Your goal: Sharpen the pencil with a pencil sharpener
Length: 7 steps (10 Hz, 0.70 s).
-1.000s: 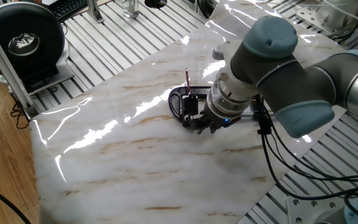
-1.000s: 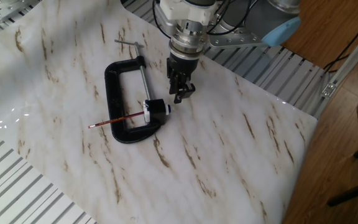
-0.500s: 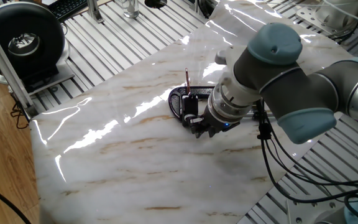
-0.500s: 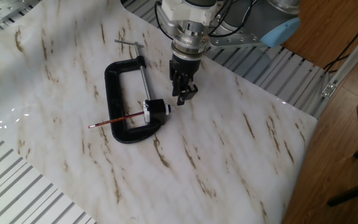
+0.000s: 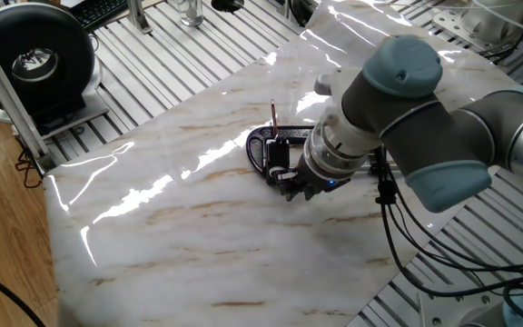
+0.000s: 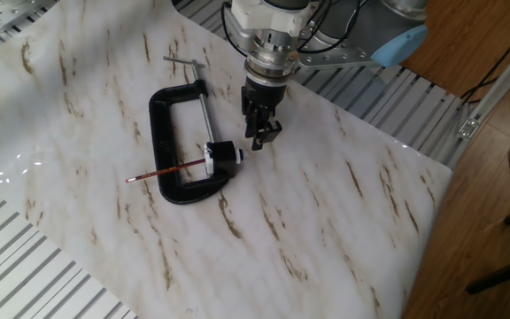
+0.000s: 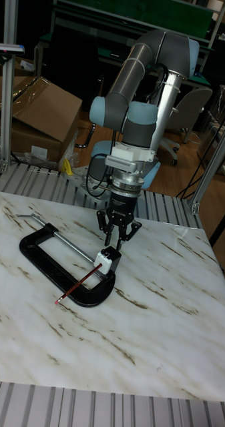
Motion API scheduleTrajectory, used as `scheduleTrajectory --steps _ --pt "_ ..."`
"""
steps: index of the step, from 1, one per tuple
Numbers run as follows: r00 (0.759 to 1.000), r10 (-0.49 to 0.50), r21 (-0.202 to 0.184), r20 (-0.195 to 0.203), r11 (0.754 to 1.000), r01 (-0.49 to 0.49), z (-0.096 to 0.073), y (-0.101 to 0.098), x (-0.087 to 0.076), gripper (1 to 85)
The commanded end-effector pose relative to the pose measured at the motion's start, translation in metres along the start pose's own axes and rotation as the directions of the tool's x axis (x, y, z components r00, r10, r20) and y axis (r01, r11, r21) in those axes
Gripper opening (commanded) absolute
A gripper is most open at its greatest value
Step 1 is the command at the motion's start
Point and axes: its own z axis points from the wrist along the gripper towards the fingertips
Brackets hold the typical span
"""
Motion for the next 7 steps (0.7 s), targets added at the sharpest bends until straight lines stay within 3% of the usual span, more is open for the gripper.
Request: scheduleTrajectory --steps 1,5,7 --pt "1.000 0.011 -0.023 0.014 1.000 -0.011 -0.0011 0.0054 -0.0045 38.3" --pt "1.000 0.012 -0.012 -0.017 1.000 -0.013 -0.0010 0.0024 0.0035 38.0" --pt "1.000 0.013 -0.020 -0.009 1.000 -0.014 -0.0010 0.0045 0.0014 37.3"
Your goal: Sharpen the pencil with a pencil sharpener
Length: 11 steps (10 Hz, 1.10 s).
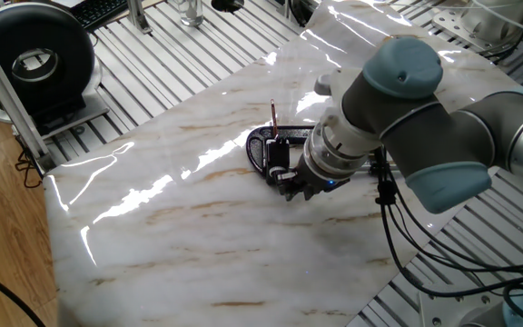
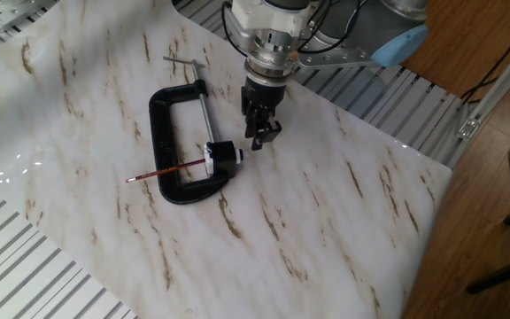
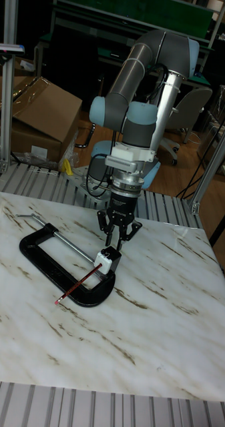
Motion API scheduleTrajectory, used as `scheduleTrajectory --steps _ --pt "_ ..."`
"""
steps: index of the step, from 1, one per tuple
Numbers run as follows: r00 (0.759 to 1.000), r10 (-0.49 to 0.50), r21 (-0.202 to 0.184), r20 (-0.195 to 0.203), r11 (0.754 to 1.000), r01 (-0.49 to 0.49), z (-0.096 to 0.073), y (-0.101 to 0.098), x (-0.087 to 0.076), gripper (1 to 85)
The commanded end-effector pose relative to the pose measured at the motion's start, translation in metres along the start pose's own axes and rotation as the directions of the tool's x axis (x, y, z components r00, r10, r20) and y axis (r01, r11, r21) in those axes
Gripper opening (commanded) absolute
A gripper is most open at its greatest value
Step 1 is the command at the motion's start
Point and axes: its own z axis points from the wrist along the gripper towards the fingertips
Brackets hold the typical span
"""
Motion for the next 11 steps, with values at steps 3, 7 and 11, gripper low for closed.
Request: scheduleTrajectory --steps 3,7,11 --pt "1.000 0.006 -0.005 0.016 1.000 -0.006 0.016 -0.012 -0.006 37.0" --pt "1.000 0.005 -0.006 0.022 1.000 -0.005 0.021 -0.012 -0.007 37.0" --pt "1.000 0.004 -0.002 0.021 1.000 -0.004 0.022 -0.013 -0.006 36.0"
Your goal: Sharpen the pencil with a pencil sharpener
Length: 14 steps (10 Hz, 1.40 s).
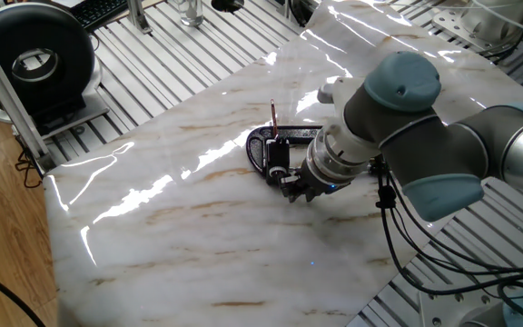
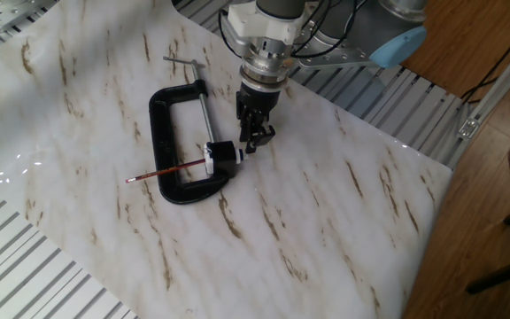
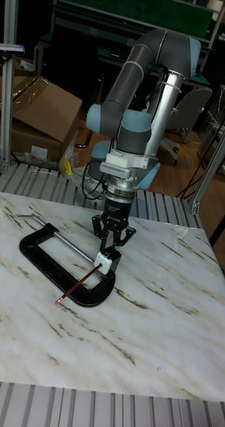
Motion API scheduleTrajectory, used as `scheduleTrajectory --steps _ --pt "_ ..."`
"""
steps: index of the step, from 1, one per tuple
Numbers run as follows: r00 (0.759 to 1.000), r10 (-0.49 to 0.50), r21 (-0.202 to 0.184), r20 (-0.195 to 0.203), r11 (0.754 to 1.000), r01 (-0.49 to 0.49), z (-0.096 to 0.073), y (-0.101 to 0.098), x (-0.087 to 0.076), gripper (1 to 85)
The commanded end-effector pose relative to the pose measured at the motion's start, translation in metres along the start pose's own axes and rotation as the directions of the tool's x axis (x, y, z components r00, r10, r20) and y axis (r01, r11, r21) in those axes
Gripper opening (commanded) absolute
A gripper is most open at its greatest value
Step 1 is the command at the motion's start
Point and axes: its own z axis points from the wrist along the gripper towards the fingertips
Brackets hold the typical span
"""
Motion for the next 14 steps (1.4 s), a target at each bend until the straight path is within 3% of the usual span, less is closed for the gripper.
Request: scheduleTrajectory --steps 1,2,4,7,10,14 --pt "1.000 0.008 0.003 -0.003 1.000 -0.008 0.001 -0.001 0.000 35.7" --pt "1.000 0.001 0.027 -0.001 1.000 -0.001 0.001 -0.006 0.000 36.0" --pt "1.000 0.010 0.008 -0.022 1.000 -0.010 -0.007 0.008 0.006 36.3" --pt "0.999 0.010 0.012 -0.032 1.000 -0.010 -0.019 0.016 0.009 36.3" --pt "1.000 0.009 -0.001 -0.002 1.000 -0.009 -0.018 0.026 0.003 36.0" --pt "1.000 0.009 -0.006 0.006 1.000 -0.008 -0.012 0.031 -0.004 36.0"
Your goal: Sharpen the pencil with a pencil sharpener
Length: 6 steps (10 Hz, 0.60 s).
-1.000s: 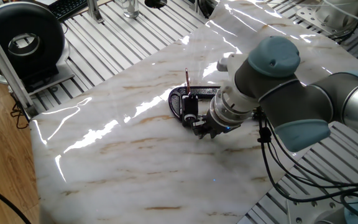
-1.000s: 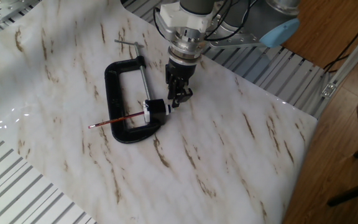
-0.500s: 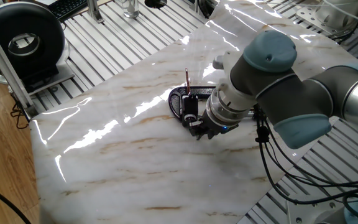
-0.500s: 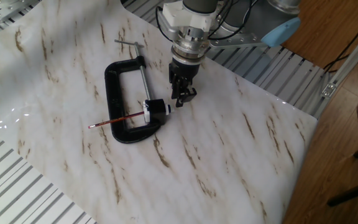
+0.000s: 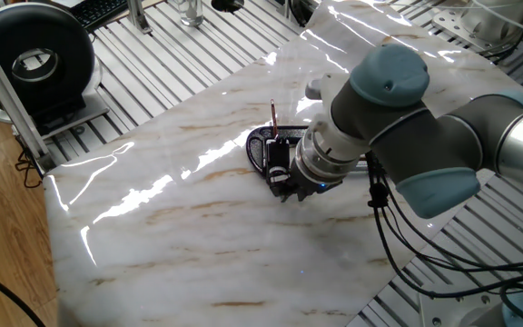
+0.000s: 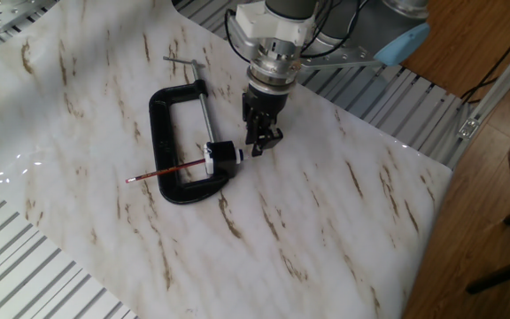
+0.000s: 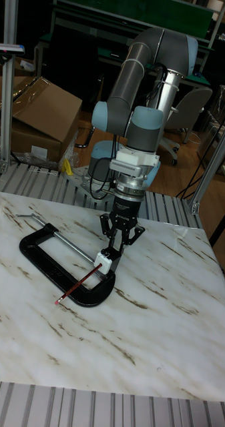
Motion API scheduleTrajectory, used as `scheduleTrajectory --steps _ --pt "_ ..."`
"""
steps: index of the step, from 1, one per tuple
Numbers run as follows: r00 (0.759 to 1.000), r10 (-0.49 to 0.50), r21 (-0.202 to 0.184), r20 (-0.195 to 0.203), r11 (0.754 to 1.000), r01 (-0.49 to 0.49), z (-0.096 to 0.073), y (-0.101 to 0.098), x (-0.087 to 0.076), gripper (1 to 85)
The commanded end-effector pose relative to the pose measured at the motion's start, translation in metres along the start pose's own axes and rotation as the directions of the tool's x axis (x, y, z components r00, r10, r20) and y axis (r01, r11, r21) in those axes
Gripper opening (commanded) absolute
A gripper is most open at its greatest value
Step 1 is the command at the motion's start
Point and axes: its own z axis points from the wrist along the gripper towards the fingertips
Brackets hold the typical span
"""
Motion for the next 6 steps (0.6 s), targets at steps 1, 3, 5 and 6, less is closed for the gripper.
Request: scheduleTrajectory --steps 1,3,5,6 --pt "1.000 0.010 -0.012 0.005 1.000 -0.010 0.0032 0.0067 -0.0065 36.0" --pt "1.000 0.010 -0.012 0.007 1.000 -0.009 0.0062 0.0064 -0.0106 36.0" --pt "1.000 0.010 -0.014 0.008 1.000 -0.010 0.0084 0.0066 -0.0112 36.3" --pt "1.000 0.010 -0.014 0.008 1.000 -0.010 0.0091 0.0063 -0.0109 36.3"
